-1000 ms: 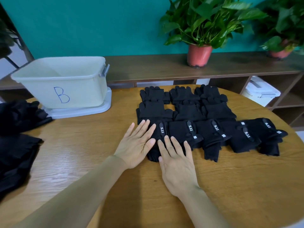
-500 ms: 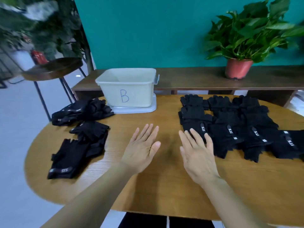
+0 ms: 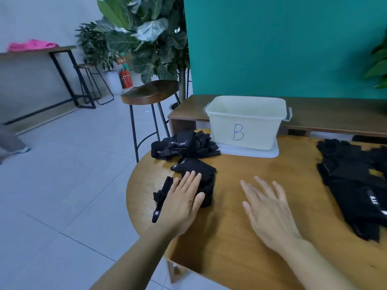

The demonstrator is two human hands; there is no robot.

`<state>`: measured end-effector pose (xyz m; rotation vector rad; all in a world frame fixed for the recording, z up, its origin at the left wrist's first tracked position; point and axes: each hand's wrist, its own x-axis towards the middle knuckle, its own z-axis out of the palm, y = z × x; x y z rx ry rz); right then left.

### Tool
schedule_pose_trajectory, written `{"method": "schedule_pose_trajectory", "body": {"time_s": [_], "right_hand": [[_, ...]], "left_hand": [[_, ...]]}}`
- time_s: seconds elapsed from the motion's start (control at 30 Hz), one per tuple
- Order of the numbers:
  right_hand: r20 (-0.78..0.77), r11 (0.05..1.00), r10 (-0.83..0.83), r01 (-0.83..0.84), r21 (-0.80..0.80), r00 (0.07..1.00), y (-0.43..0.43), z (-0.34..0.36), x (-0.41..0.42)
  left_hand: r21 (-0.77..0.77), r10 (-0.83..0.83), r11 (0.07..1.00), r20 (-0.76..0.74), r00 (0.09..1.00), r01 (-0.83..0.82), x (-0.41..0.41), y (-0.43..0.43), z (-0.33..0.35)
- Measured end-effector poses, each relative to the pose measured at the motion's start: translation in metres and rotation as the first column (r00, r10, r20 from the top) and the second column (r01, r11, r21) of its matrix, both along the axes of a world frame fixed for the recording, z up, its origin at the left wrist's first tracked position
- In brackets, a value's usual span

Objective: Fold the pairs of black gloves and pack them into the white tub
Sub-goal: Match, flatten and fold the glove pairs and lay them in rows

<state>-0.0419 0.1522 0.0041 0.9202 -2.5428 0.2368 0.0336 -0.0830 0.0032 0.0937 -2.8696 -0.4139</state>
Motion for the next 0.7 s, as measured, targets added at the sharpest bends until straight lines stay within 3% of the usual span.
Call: {"method": "schedule_pose_trajectory", "body": {"time_s": [0.23, 0.43, 0.7], "right_hand": [[0.128, 0.985, 0.143, -0.153, 0.074, 0.981, -0.076, -0.008, -0.002], [0.316, 0.956, 0.217, -0.266, 0.121, 0.924, -0.107, -0.015, -0.013], [0.347, 0.981, 0.125, -0.167, 0.095, 0.930, -0.085, -0.014, -0.022]], "left_hand": [[-0.006, 0.127, 0.992, 0.117, 0.985, -0.127, -0.002, -0.061, -0.023], [0.067, 0.114, 0.990, 0.174, 0.978, -0.127, -0.013, -0.060, -0.035], [0.071, 0.046, 0.996, 0.191, 0.980, -0.061, -0.034, -0.030, -0.033]]}}
